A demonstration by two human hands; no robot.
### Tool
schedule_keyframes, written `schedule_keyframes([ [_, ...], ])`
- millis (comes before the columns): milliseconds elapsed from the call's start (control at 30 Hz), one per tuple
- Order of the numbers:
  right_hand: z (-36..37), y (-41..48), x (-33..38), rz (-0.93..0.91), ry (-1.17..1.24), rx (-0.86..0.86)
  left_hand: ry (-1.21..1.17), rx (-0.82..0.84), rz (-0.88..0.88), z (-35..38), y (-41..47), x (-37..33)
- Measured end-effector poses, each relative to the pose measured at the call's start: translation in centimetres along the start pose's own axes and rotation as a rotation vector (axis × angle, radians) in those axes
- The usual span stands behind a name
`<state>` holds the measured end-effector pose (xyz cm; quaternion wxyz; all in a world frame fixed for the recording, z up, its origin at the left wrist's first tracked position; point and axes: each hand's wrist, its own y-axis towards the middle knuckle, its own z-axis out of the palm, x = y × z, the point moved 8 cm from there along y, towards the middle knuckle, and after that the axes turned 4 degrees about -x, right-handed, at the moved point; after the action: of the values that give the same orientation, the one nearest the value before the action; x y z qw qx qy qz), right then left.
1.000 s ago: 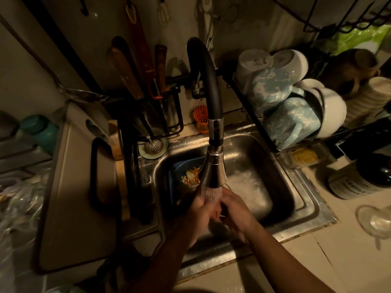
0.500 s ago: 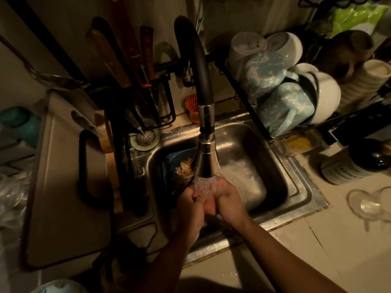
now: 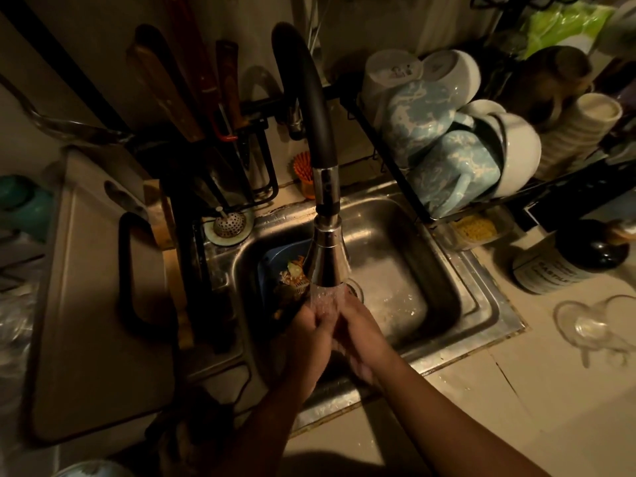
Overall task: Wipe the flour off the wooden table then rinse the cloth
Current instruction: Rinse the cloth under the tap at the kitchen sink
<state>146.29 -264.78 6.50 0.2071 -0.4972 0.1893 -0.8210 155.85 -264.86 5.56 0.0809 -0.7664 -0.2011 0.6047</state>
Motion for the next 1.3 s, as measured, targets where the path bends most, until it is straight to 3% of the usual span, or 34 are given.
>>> schedule_keyframes([
  [133, -1.7, 0.2, 0.1, -0.008, -0.102, -0.001, 0.333, 0.115, 0.077, -1.5, 0.6, -1.3],
  [267, -2.6, 0.5, 1.1, -0.058, -0.271, -0.001, 0.803, -0.043, 0.280, -3.8, 1.0, -2.9],
  [300, -2.7, 0.6, 1.3, -0.060, -0.288, 0.010, 0.783, 0.023, 0.274, -3.4, 1.1, -2.7],
  [367, -2.5, 0.7, 1.6, -0.048, -0.309, 0.038, 0.525, 0.293, 0.121, -1.6, 1.1, -1.3],
  [433, -2.0, 0.7, 1.7, -0.031, -0.352, 0.094, 0.363, 0.405, 0.019, -0.3, 1.1, 0.1],
  [533, -1.7, 0.7, 1.7, -0.014, -0.353, 0.135, 0.311, 0.328, 0.057, -0.1, 1.8, 0.1],
  [633, -1.4, 0.5, 0.4, 0.132, -0.112, 0.195, 0.335, 0.223, 0.130, -0.2, 2.0, -0.8],
  [833, -2.6, 1.1, -0.8, 0.055, -0.161, -0.057, 0.306, 0.033, 0.160, -1.4, 1.5, -2.3],
  [933, -3.0, 1.3, -1.1, 0.077, -0.144, -0.014, 0.316, -0.060, 0.141, -1.9, 0.9, -2.6],
  [1133, -2.9, 1.2, 1.1, -0.274, -0.575, -0.088, 0.248, -0.094, 0.136, -2.1, 0.8, -2.9],
  [1300, -2.1, 0.6, 2.1, -0.609, -0.969, -0.026, 0.002, -0.237, -0.135, -1.7, 0.4, -0.1],
])
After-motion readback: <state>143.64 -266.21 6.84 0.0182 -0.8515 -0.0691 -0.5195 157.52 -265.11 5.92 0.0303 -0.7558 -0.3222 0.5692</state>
